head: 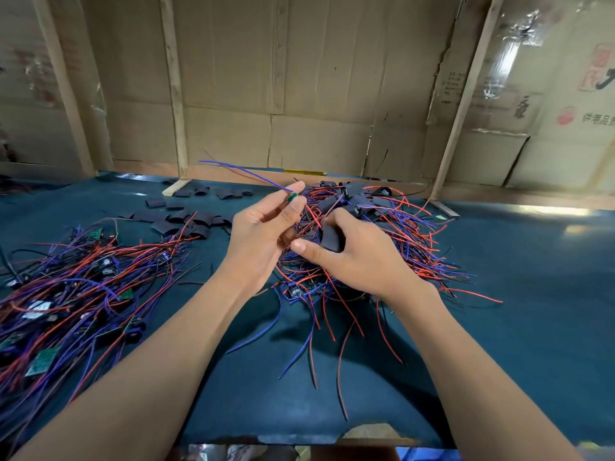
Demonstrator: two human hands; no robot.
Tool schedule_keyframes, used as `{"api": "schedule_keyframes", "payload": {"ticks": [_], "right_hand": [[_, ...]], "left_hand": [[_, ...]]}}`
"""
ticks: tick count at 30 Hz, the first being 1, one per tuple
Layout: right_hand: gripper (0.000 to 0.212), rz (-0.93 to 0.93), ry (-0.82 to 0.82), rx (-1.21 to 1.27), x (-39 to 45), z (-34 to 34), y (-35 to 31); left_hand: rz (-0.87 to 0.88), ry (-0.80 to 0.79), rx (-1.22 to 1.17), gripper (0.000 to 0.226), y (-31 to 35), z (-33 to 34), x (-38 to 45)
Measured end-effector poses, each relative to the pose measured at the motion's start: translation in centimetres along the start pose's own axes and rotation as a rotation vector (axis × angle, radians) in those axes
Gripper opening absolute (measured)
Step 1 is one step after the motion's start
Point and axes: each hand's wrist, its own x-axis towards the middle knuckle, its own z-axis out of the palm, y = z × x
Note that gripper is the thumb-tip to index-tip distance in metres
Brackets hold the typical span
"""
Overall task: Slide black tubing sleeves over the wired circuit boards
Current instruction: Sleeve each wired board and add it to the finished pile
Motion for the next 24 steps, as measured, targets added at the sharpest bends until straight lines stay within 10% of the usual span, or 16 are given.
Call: {"api": "schedule_keyframes", "payload": {"ticks": [8, 24], "right_hand": [[0.073, -0.082, -0.117, 0.349, -0.4, -0.4, -0.2], [0.076, 0.025, -0.176, 0.295, 0.2, 0.6, 0.8]], "left_hand": [[0.039, 0.01, -0.068, 0.027, 0.2, -0.1, 0.1], [0.035, -0.011, -0.057, 0.021, 0.1, -0.6, 0.1]]}}
